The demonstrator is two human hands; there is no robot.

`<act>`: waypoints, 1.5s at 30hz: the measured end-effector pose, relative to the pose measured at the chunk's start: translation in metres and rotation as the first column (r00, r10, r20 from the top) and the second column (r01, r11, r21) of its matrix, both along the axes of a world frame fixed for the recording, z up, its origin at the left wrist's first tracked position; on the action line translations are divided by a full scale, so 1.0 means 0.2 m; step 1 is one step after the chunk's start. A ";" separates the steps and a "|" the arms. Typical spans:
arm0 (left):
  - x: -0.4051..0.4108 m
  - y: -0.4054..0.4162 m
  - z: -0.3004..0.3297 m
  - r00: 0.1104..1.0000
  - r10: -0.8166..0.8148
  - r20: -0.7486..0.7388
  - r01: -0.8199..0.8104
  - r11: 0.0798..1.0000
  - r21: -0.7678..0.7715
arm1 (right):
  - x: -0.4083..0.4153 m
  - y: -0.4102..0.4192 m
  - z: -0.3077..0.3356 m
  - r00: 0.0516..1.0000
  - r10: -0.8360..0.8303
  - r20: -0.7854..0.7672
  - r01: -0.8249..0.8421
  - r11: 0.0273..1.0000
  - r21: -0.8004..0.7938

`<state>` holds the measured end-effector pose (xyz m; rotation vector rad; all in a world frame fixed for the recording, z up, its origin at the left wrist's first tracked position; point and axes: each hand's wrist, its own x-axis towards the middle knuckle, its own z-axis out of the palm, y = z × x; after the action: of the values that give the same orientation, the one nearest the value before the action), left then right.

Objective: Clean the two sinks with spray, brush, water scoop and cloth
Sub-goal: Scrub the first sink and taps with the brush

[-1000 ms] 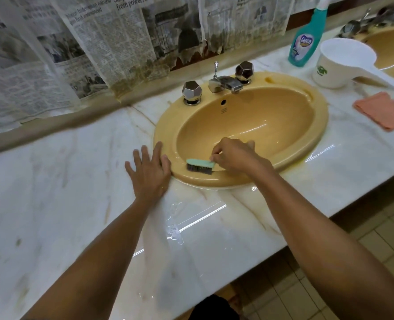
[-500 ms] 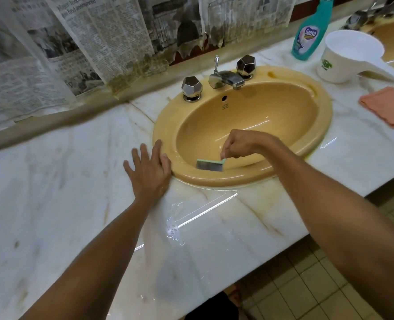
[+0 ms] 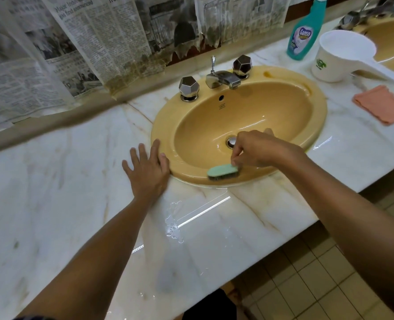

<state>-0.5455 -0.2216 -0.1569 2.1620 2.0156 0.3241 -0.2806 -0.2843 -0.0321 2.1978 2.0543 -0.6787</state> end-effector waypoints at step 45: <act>-0.01 0.01 0.00 1.000 -0.016 0.017 0.016 1.000 -0.007 | -0.51 -0.48 -0.53 0.884 -0.461 -0.077 0.414 0.695 0.588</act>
<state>-0.5479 -0.2201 -0.1566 2.1627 1.9865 0.3320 -0.3824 -0.3811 -0.1379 3.0567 1.8765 0.0893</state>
